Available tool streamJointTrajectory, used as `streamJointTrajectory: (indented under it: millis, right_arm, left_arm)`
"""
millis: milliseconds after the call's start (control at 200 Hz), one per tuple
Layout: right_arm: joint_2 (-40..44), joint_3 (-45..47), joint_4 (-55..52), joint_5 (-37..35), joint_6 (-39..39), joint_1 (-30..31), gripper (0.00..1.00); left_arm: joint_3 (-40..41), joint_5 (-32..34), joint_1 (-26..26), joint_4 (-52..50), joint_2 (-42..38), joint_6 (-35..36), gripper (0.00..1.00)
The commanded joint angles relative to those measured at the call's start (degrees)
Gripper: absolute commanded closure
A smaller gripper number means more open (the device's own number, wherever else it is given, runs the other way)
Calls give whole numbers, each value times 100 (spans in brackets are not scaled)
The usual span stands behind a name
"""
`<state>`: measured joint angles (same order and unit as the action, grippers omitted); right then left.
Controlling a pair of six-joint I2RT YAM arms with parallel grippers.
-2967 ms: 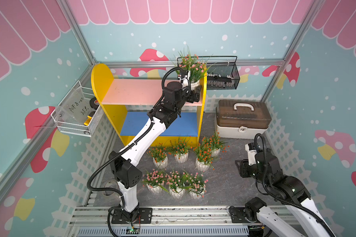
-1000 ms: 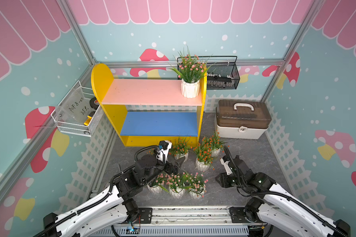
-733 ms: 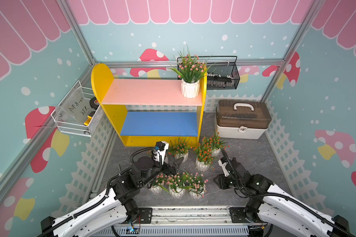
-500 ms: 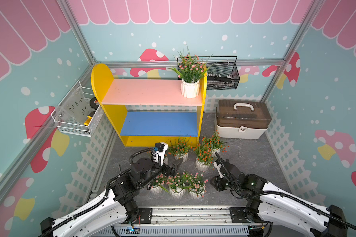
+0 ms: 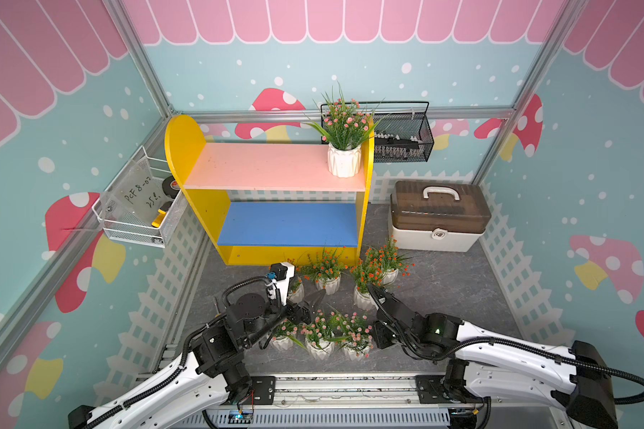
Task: Place the baby's breath potted plants on the rack by color
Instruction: Pick up the baby's breath potted plant from the center of the board.
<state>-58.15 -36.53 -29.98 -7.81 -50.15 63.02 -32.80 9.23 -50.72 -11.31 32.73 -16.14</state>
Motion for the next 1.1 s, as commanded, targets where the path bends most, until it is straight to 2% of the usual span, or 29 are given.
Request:
streamJointTrajectory:
  millis: [0,485,1096]
  right_arm:
    - [-172,-185,-8,-241,-209,109,67]
    - [-783,-409,-17,-703,-596,504,74]
    - [-996,-304,23,-771,-619,518,80]
  left_arm:
    - [80,61,-23,-160,-152,-91,1]
    - [183,-29,-25,-223,-285,-196,1]
    - [237,-81,-26,-163,-351,-267,1]
